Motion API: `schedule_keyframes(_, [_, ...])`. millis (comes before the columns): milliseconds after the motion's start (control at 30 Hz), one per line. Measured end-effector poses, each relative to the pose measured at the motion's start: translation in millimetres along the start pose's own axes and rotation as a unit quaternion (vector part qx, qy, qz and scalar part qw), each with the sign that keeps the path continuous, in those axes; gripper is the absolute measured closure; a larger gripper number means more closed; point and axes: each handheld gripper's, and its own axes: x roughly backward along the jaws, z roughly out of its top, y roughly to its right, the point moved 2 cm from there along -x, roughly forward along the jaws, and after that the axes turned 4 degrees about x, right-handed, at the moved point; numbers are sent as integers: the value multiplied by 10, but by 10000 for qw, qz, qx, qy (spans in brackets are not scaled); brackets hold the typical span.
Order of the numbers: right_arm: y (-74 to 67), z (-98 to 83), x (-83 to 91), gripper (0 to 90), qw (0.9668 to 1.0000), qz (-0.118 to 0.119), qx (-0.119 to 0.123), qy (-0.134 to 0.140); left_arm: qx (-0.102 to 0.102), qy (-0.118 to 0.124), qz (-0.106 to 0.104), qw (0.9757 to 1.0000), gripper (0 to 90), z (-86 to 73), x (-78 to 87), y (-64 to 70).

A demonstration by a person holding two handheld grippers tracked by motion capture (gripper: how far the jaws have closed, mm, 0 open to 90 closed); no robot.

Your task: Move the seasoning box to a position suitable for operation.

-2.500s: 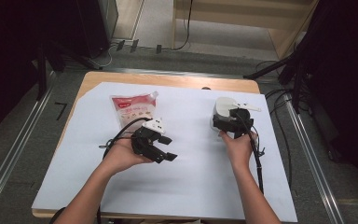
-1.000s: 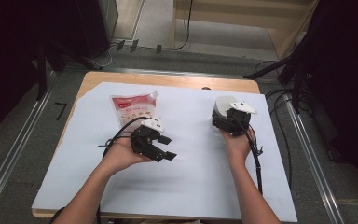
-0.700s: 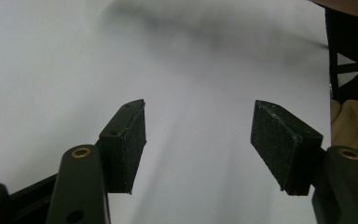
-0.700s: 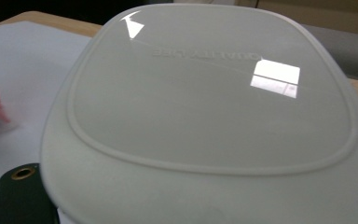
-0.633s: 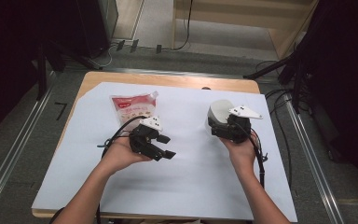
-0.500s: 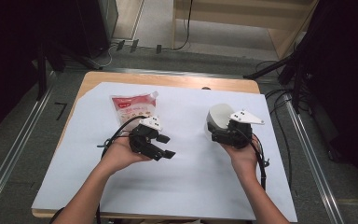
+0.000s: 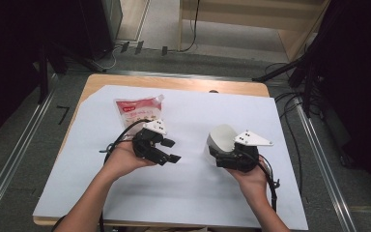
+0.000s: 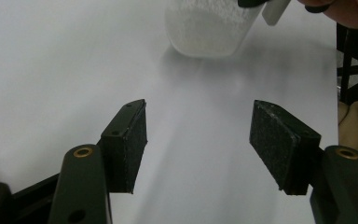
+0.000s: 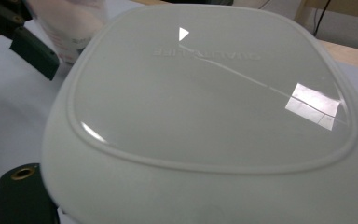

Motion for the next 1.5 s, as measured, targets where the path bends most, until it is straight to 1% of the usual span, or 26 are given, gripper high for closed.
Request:
schedule_keyframes(33, [-23, -4, -9, 150, 10000, 32, 6, -19, 17, -29, 23, 10000, 376, -1, 7, -4])
schedule_keyframes(67, [-57, -10, -33, 150, 10000, 87, 36, -33, 15, -15, -6, 10000, 376, -4, 5, -9])
schedule_keyframes(100, [-57, -10, -33, 150, 10000, 87, 36, -33, 15, -15, -6, 10000, 376, -4, 5, -9])
schedule_keyframes(133, [-110, -19, -84, 150, 9998, 175, 64, -44, 22, -13, -11, 10000, 376, -10, 4, -13])
schedule_keyframes(233, [-153, -32, -133, 150, 9996, 240, 105, -62, 36, -3, 18, 10000, 379, -19, 10, -20])
schedule_keyframes(267, [-192, -51, -182, 150, 9994, 307, 93, -97, 44, 38, 53, 10000, 379, -24, 16, -24])
schedule_keyframes(433, [-266, -90, -268, 150, 9989, 408, 132, -170, 84, 61, 66, 9999, 380, -45, 29, -18])
schedule_keyframes(533, [-315, -102, -308, 150, 9987, 458, 123, -175, 97, 18, 66, 9999, 380, -61, 44, -18])
schedule_keyframes(600, [-373, -125, -353, 149, 9982, 507, 271, -184, 103, 16, 83, 9999, 380, -72, 43, -13])
schedule_keyframes(633, [-373, -125, -353, 149, 9982, 507, 271, -184, 103, 16, 83, 9999, 380, -72, 43, -13])
schedule_keyframes(667, [-396, -157, -386, 148, 9975, 558, 341, -271, 91, -7, 85, 9999, 380, -78, 44, -14])
schedule_keyframes(700, [-414, -172, -389, 148, 9976, 533, 402, -209, 99, -6, 84, 9999, 380, -81, 43, -11])
schedule_keyframes(733, [-435, -179, -387, 148, 9971, 479, 569, -185, 104, -11, 87, 9999, 380, -87, 45, -9])
schedule_keyframes(800, [-449, -184, -387, 147, 9969, 468, 613, -159, 105, 6, 95, 9999, 379, -88, 47, -10])
schedule_keyframes(867, [-431, -188, -386, 147, 9970, 498, 563, -168, 102, -8, 116, 9999, 379, -85, 50, -10])
schedule_keyframes(967, [-441, -191, -382, 146, 9970, 487, 569, -195, 89, 13, 89, 9999, 379, -83, 42, -13])
schedule_keyframes(1100, [-408, -172, -388, 132, 9960, 678, 458, -355, 82, -18, 93, 9999, 377, -80, 30, -5])
schedule_keyframes(1167, [-405, -165, -386, 127, 9961, 681, 431, -349, 70, -15, 96, 9999, 377, -78, 29, -6])
schedule_keyframes(1200, [-399, -146, -372, 85, 9959, 767, 328, -352, 95, 2, 110, 9999, 375, -76, 32, -6])
schedule_keyframes(1233, [-399, -146, -372, 85, 9959, 767, 328, -352, 95, 2, 110, 9999, 375, -76, 32, -6])
schedule_keyframes(1267, [-403, -116, -341, 63, 9956, 831, 250, -364, 96, 27, 110, 9999, 375, -76, 35, -9])
schedule_keyframes(1300, [-403, -116, -341, 63, 9956, 831, 250, -364, 96, 27, 110, 9999, 374, -76, 35, -9])
schedule_keyframes(1367, [-403, -69, -274, 54, 9951, 855, 275, -410, 86, 16, 124, 9999, 374, -74, 41, -11])
schedule_keyframes(1400, [-399, -48, -228, 54, 9953, 854, 235, -401, 90, 44, 131, 9999, 374, -72, 39, -12])
schedule_keyframes(1433, [-399, -48, -228, 54, 9953, 854, 235, -401, 90, 44, 131, 9999, 374, -72, 39, -12])
schedule_keyframes(1500, [-379, -21, -107, 57, 9950, 868, 189, -464, 55, 11, 126, 9999, 374, -66, 38, -16])
